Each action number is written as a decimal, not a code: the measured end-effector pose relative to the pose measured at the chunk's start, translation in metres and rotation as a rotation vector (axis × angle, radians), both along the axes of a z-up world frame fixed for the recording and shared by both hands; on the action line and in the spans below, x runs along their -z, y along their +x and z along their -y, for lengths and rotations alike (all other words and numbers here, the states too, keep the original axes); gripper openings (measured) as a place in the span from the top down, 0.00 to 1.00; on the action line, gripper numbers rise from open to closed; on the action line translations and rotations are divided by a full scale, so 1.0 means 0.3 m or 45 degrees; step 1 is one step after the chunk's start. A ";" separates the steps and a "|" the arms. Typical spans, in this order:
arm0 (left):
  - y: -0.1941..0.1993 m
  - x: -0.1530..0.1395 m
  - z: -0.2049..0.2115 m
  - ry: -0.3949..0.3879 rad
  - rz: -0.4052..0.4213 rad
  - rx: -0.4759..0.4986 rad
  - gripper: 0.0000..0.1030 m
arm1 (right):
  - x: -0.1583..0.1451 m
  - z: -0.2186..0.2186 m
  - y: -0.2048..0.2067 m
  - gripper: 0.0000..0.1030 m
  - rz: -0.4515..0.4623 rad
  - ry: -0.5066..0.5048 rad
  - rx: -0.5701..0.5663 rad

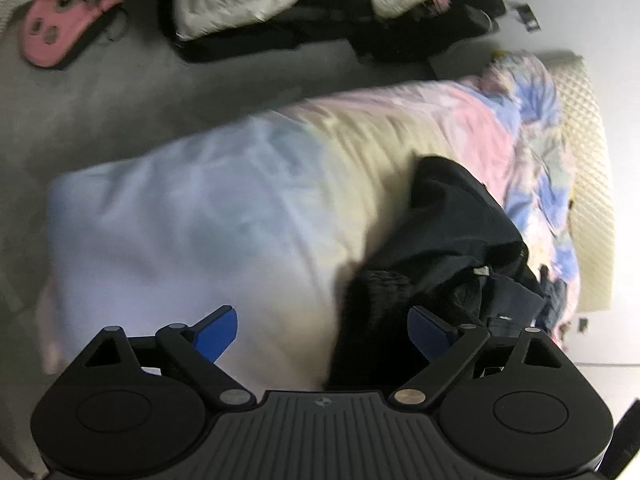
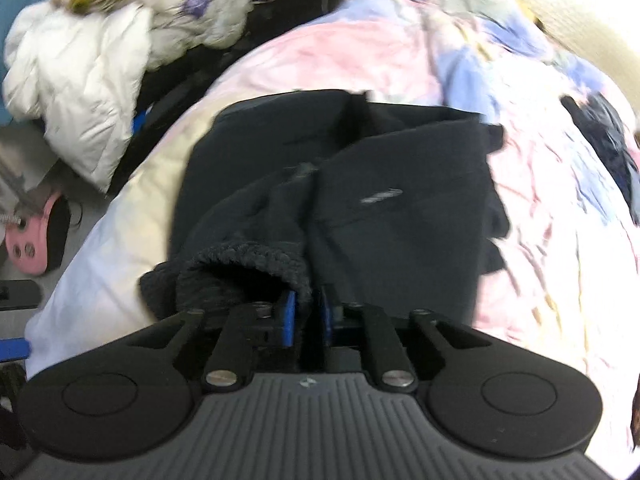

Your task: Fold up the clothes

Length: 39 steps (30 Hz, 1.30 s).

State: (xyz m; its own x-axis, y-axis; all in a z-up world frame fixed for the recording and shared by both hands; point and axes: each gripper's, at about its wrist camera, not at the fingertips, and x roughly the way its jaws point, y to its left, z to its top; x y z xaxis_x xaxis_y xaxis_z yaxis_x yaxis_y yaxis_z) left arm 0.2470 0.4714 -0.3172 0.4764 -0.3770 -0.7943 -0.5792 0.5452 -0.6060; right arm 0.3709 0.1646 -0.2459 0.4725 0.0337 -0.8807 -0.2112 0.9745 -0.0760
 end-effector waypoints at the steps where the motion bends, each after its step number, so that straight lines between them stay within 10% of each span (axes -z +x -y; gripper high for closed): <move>1: 0.023 0.013 0.017 -0.004 0.005 0.011 0.09 | -0.010 0.032 0.004 0.91 0.001 0.020 0.033; 14: 0.180 0.157 0.186 -0.039 0.052 0.148 0.08 | -0.077 0.443 -0.023 0.95 0.008 0.260 0.477; 24: 0.172 0.232 0.336 -0.205 -0.007 0.294 0.32 | 0.061 0.779 -0.119 0.93 -0.058 0.423 0.858; 39: 0.039 0.186 0.472 -0.294 0.090 0.279 0.18 | 0.085 0.969 -0.151 0.94 -0.089 0.575 0.759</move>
State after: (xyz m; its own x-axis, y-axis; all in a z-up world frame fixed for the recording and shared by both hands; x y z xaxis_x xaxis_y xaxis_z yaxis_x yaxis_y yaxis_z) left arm 0.2585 0.3299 -0.3730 0.4149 -0.6427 -0.6440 -0.4157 0.4957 -0.7625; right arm 0.3257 -0.1260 -0.2715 0.4672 0.1546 -0.8705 0.3722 0.8587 0.3523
